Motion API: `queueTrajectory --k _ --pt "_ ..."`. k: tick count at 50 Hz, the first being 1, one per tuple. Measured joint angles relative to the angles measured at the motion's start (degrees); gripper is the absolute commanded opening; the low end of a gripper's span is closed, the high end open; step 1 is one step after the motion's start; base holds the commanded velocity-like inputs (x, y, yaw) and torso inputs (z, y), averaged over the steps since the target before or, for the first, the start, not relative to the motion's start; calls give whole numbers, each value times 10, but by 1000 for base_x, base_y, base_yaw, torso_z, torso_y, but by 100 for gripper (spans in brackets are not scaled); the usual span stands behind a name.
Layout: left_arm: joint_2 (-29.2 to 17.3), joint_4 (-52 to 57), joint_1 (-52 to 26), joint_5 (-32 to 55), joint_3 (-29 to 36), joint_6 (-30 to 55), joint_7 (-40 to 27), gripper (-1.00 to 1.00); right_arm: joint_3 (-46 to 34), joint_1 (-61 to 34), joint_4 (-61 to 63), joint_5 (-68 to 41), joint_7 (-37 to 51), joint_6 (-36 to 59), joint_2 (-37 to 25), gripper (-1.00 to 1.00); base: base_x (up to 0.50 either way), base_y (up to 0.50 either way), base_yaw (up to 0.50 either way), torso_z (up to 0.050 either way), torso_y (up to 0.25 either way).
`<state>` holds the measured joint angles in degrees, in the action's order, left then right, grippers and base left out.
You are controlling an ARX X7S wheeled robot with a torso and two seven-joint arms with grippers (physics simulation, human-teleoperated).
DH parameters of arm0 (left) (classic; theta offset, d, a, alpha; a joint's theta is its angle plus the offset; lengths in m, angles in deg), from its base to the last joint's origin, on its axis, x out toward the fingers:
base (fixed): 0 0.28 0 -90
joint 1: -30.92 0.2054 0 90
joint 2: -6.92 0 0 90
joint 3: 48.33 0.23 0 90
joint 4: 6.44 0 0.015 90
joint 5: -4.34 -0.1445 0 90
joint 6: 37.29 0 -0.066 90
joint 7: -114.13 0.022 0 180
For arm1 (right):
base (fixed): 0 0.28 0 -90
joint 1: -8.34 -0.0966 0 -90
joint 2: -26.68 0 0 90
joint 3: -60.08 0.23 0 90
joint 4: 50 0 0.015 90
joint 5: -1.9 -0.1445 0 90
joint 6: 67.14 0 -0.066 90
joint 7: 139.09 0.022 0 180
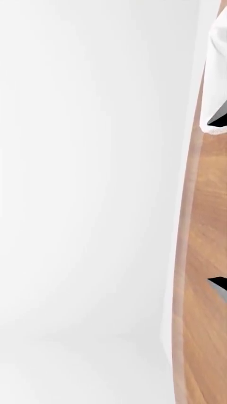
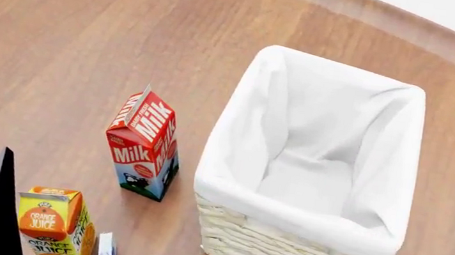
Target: Pick up the alphabet soup and the tomato sauce, and put them in the basket.
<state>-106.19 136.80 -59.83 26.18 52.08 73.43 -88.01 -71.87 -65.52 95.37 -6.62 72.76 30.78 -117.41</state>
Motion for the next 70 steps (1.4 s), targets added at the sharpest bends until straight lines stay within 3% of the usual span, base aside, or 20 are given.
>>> queueTrajectory --k 32,70 --pt "-11 5 -3 10 10 0 -14 100 -96 38 -42 23 -67 1 -7 100 0 0 0 0 0" --pt "-23 2 -6 17 24 -6 -27 100 -107 42 -129 6 -33 54 61 100 0 0 0 0 0"
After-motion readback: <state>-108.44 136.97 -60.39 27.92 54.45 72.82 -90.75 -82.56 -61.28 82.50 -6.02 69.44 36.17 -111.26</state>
